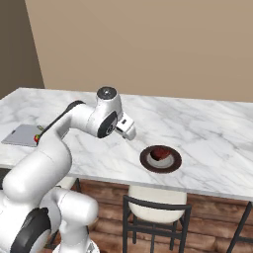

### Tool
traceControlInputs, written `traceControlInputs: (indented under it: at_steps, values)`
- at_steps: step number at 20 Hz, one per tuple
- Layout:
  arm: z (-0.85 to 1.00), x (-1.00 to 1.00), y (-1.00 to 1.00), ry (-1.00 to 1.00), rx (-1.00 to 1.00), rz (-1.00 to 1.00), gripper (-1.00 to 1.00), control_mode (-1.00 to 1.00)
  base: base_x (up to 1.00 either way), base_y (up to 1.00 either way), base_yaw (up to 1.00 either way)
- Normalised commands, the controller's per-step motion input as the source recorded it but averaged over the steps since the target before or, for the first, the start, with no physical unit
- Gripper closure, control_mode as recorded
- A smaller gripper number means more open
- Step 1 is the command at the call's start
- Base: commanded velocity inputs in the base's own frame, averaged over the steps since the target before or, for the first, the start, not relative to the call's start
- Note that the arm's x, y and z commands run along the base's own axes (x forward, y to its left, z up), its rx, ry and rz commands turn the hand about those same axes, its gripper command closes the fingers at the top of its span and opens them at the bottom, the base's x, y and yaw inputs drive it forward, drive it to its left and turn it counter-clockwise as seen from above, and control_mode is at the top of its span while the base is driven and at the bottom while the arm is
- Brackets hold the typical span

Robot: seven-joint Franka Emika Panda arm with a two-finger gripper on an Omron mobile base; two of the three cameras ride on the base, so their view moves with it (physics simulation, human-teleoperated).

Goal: Create a steak meal by picking up the steak and asparagus from the tray and placing them on the plate. Leave the tomato on the tray.

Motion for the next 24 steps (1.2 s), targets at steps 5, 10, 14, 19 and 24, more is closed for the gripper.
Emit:
traceControlInputs:
  at_steps: [5, 10, 14, 19, 24]
  values:
    - [0.24, 0.34, 1.0, 0.0, -0.01, 0.36, -1.0, -1.0, 0.0, 0.0, 0.0]
    - [0.24, 0.32, 1.0, 0.0, -0.01, 0.37, -1.0, -1.0, 0.0, 0.0, 0.0]
    - [0.08, 0.28, 1.0, 0.03, -0.06, 0.35, -1.0, -1.0, 0.0, 0.0, 0.0]
    - [-0.02, 0.12, 1.0, 0.03, -0.15, 0.33, -1.0, -1.0, 0.0, 0.0, 0.0]
    - [-0.2, 0.0, 1.0, 0.0, -0.28, 0.27, -1.0, -1.0, 0.0, 0.0, 0.0]
